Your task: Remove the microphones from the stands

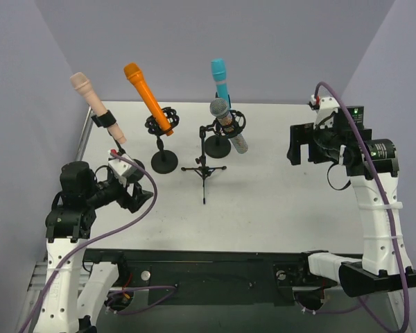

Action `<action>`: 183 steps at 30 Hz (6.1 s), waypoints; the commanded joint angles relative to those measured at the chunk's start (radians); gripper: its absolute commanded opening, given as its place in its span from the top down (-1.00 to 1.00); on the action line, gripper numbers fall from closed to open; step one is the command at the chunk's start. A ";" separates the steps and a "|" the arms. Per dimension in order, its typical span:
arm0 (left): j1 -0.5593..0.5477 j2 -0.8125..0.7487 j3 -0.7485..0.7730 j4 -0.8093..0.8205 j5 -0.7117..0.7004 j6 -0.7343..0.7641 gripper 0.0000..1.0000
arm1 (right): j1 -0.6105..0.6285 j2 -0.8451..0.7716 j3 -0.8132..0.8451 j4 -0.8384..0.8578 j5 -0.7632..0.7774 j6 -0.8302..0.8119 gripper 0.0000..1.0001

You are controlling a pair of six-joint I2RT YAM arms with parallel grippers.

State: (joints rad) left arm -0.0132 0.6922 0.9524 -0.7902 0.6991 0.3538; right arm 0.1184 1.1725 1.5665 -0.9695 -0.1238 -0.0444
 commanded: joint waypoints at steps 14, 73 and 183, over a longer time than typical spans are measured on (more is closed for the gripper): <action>-0.187 0.196 0.158 0.192 0.109 -0.131 -0.61 | 0.303 0.265 0.355 0.261 -0.416 -0.321 -0.88; -0.465 0.773 0.424 0.810 0.042 -0.323 0.61 | 0.492 0.371 0.422 0.313 -0.281 -0.384 0.00; -0.531 0.267 0.134 0.529 -0.079 -0.246 -0.94 | 0.780 0.369 0.441 0.255 -0.270 -0.327 -0.10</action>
State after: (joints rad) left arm -0.5495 0.9512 1.0004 -0.2157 0.6083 0.1196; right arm 0.9096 1.5558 1.9663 -0.7223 -0.3687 -0.4381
